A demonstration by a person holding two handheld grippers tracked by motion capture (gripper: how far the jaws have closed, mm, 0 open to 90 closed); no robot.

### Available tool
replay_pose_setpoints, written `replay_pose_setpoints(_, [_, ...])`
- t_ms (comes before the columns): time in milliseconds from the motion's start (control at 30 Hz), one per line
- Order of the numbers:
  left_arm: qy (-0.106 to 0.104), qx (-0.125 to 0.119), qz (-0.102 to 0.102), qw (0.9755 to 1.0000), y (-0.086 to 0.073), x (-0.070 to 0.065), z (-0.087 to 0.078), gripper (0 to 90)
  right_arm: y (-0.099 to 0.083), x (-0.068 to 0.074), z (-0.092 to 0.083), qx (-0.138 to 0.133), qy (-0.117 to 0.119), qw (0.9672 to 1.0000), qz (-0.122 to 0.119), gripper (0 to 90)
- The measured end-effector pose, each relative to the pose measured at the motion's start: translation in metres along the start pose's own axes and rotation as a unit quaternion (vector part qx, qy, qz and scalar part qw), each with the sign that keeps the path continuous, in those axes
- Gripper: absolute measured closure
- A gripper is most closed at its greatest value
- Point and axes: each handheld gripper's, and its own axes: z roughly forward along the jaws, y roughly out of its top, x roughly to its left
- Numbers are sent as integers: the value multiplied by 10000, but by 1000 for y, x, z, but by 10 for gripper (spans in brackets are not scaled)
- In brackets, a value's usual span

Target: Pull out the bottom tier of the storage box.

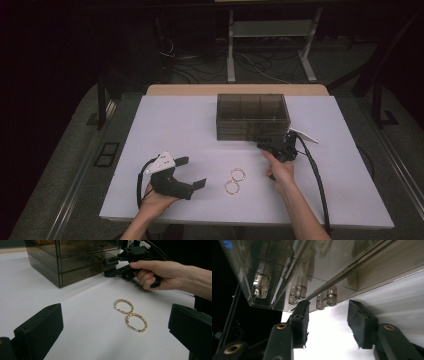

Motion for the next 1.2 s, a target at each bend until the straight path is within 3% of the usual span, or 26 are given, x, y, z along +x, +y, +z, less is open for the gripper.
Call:
replay_pose_setpoints(267, [-5, 0, 11, 10000, 0, 0, 0, 0, -1, -1, 4, -50, 22, 9998, 195, 593])
replay_pose_setpoints(733, [-44, 13, 29, 10000, 0, -1, 0, 0, -3, -4, 9, -188, 4, 9997, 140, 685])
replay_pose_setpoints(1200, [-54, -1, 31, 10000, 0, -1, 0, 0, -7, -5, 12, -279, 40, 9990, 344, 745])
